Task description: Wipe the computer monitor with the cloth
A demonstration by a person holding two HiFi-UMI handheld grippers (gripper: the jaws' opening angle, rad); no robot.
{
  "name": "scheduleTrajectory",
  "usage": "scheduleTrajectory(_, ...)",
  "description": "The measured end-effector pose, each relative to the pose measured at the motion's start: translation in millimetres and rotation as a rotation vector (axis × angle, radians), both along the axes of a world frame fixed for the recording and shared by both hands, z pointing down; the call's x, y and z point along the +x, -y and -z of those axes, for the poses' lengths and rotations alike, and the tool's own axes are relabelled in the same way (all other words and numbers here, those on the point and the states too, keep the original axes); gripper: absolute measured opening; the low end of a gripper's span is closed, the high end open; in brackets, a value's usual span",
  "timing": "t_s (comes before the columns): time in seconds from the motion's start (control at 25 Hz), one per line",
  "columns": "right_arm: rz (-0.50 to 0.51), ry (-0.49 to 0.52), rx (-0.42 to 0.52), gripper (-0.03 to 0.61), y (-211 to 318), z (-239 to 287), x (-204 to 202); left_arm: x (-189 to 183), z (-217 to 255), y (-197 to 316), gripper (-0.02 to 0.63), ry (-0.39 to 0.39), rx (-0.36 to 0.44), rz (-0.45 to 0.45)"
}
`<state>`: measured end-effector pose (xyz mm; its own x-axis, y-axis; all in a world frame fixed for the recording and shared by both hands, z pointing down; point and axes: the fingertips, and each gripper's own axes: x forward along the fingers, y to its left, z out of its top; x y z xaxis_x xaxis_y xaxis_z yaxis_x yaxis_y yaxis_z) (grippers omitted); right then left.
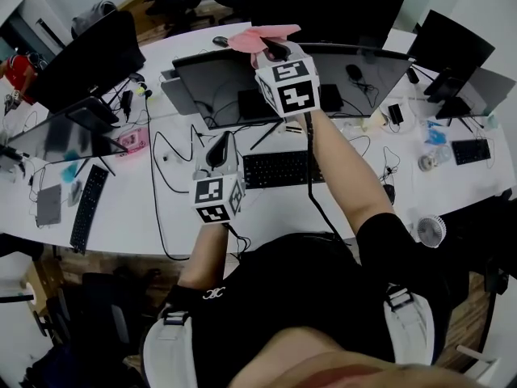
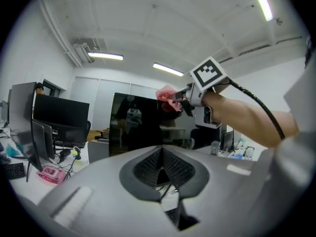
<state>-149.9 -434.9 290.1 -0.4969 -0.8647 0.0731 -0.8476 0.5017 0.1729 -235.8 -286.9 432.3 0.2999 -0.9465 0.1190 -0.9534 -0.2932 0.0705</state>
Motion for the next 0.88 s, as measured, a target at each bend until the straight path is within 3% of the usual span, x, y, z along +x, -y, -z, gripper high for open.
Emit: scheduleTrajectory(0.88, -0.191, 0.089, -0.040, 0.013, 35, 1, 221, 121, 3, 9, 0.051, 0.054, -0.021, -0.049)
